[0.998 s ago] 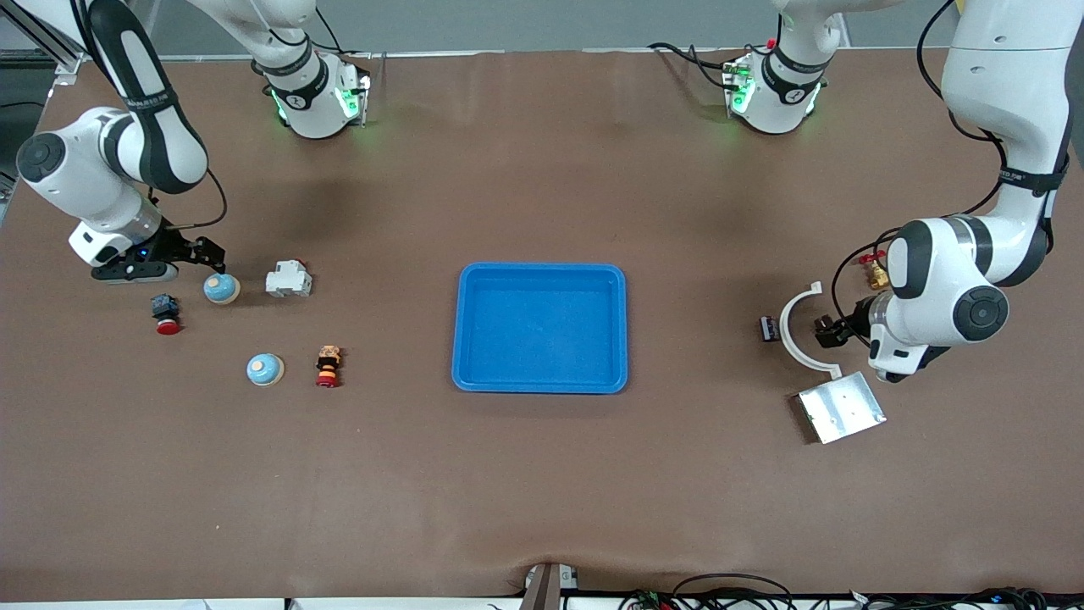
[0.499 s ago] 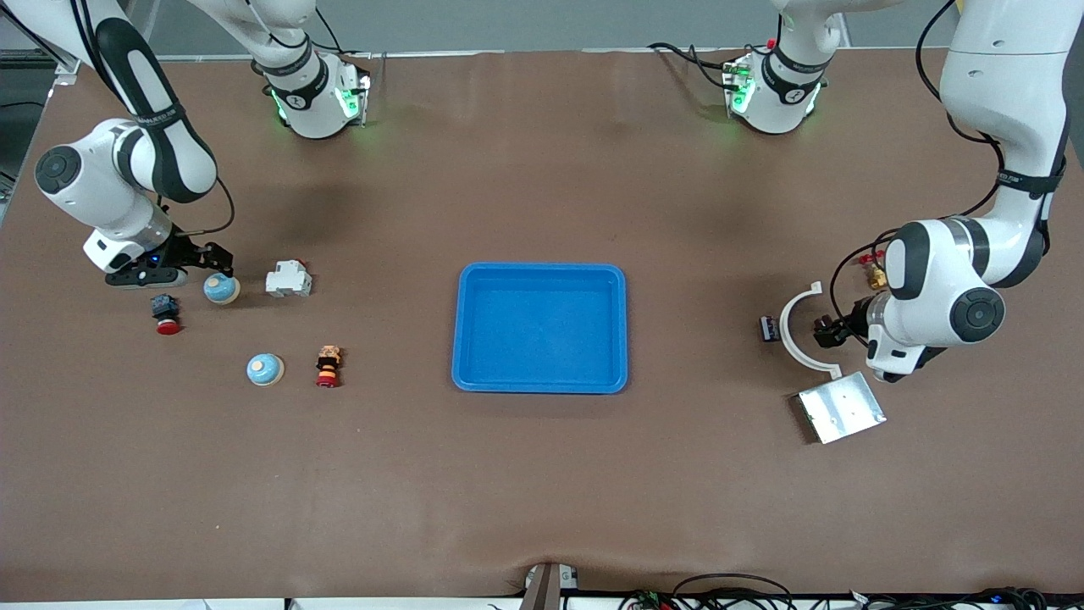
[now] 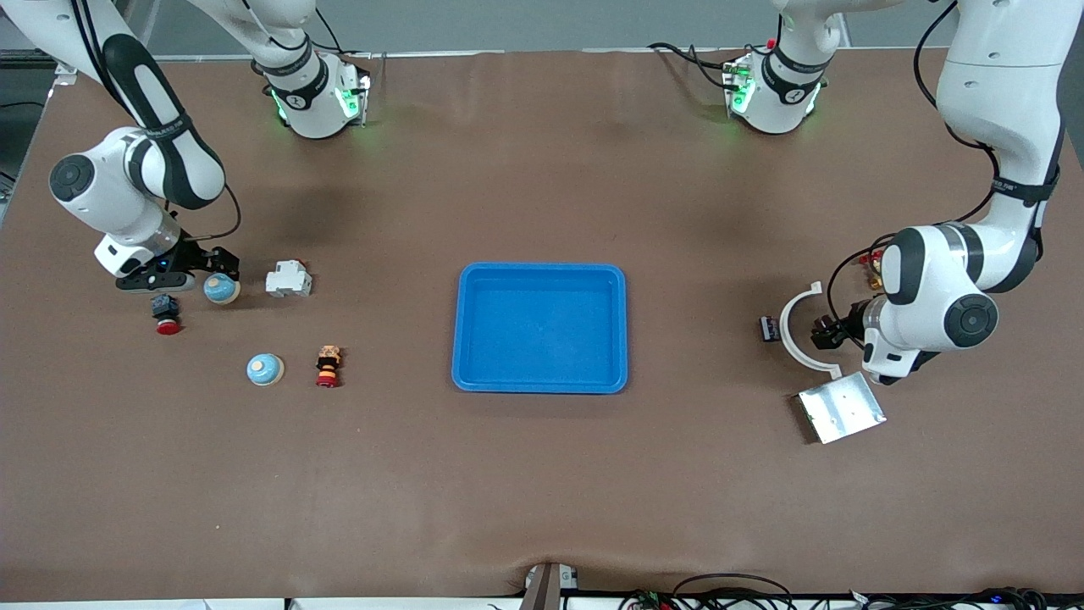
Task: Place electrolytic capacitor and blue bell in tray
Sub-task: 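Grasp the capacitor with the left gripper while the right gripper grasps the button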
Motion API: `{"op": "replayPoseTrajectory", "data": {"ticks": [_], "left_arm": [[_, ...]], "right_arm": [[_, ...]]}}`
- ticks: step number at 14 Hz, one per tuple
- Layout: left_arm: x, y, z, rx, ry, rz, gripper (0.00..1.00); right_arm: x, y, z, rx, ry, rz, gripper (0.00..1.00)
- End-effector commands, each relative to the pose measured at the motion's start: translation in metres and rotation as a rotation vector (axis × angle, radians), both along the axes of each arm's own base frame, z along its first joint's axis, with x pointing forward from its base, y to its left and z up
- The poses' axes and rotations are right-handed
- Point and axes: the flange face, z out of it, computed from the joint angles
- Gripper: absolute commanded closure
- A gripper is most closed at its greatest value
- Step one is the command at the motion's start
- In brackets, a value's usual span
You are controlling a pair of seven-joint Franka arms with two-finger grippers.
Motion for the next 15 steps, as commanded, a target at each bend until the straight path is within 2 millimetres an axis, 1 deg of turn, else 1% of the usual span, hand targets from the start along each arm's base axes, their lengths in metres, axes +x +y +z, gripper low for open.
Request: {"op": "replayPoseTrajectory", "data": {"ticks": [1,5,7,8,9,11,12,13,14,15], "left_arm": [[0.013,-0.002,-0.012,0.005,-0.003,-0.017,0.0],[0.023,0.0,-0.025,0.006,0.0,-0.017,0.0],[0.025,-0.001,-0.028,0.005,0.0,-0.016,0.0],[0.025,-0.001,-0.028,0.005,0.0,-0.014,0.19],[0.026,-0.001,-0.027,0.007,-0.003,-0.01,0.42],[0.027,-0.004,-0.026,0.011,-0.005,-0.005,0.81],[0.027,-0.005,-0.025,0.01,-0.007,-0.006,0.94],[0.027,-0.005,-0.025,0.012,-0.007,-0.006,1.0],[0.027,-0.005,-0.024,0.011,-0.007,-0.007,1.0],[0.027,-0.005,-0.023,0.012,-0.008,-0.005,1.0]], "right_arm": [[0.003,-0.003,-0.008,0.001,0.001,0.01,0.0],[0.009,-0.003,-0.012,0.002,0.003,0.013,0.0],[0.012,-0.004,-0.018,0.004,0.01,0.013,0.0],[0.012,-0.005,-0.02,0.005,0.013,0.013,0.0],[0.013,-0.005,-0.021,0.005,0.013,0.013,0.0],[0.012,-0.005,-0.022,0.006,0.014,0.011,0.0],[0.012,-0.004,-0.022,0.006,0.016,0.013,0.25],[0.012,-0.004,-0.022,0.007,0.016,0.013,0.51],[0.012,-0.004,-0.022,0.007,0.016,0.013,0.72],[0.012,-0.004,-0.022,0.007,0.016,0.011,0.97]]}}
